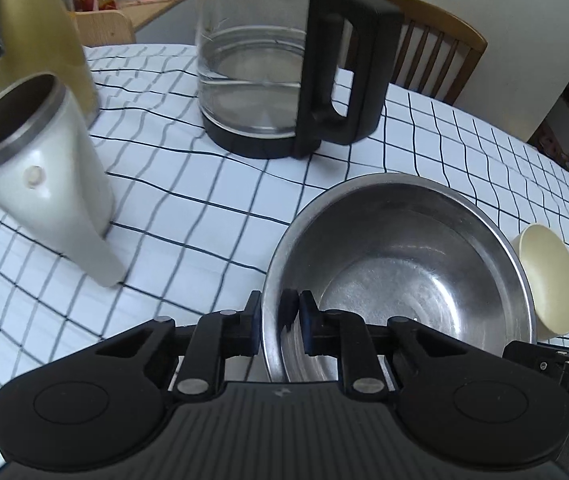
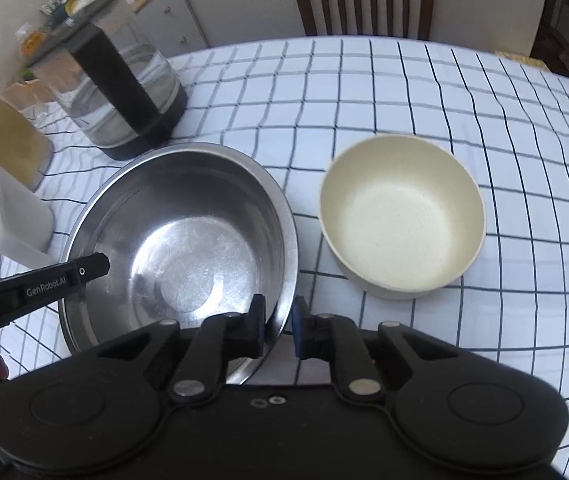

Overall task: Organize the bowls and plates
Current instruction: 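Lift the steel bowl with both grippers and carry it beside the plate stack, then lower the steel bowl onto the table and open both grippers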

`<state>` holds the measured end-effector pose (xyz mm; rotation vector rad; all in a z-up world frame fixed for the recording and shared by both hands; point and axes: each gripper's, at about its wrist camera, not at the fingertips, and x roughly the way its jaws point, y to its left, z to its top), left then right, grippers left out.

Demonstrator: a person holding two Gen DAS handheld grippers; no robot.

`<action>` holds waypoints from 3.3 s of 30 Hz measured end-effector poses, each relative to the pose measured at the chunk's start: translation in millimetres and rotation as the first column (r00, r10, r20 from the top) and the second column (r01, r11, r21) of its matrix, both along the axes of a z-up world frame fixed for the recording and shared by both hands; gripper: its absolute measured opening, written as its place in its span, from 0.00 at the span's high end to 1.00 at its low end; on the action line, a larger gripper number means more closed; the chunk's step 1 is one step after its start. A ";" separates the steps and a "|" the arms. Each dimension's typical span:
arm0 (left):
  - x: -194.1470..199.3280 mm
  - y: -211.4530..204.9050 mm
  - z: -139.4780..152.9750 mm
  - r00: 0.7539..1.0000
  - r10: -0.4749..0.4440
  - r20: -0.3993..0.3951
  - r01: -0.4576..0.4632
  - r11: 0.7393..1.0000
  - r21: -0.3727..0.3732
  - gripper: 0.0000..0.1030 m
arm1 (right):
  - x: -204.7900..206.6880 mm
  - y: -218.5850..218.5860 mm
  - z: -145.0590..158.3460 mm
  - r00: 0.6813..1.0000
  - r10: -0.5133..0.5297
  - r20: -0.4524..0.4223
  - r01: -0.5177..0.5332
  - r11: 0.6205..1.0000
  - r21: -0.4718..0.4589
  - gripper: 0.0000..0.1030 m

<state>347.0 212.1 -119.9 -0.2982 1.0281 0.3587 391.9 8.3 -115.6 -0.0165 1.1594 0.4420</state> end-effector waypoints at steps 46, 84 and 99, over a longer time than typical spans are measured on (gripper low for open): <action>-272.0 -104.2 28.9 0.978 -0.210 -0.001 0.210 0.977 -0.025 0.83 | -271.9 -98.3 33.1 0.999 -0.031 0.021 0.031 0.999 0.021 0.86; -277.2 -118.6 -15.5 0.960 -0.275 -0.052 0.275 0.961 -0.019 0.82 | -287.4 -120.5 -9.6 0.999 -0.026 -0.045 0.025 0.999 -0.033 0.78; -244.7 -127.6 47.4 0.939 -0.320 0.127 0.315 0.947 0.056 0.51 | -249.6 -135.8 33.0 0.996 -0.055 0.074 0.053 0.998 0.025 0.67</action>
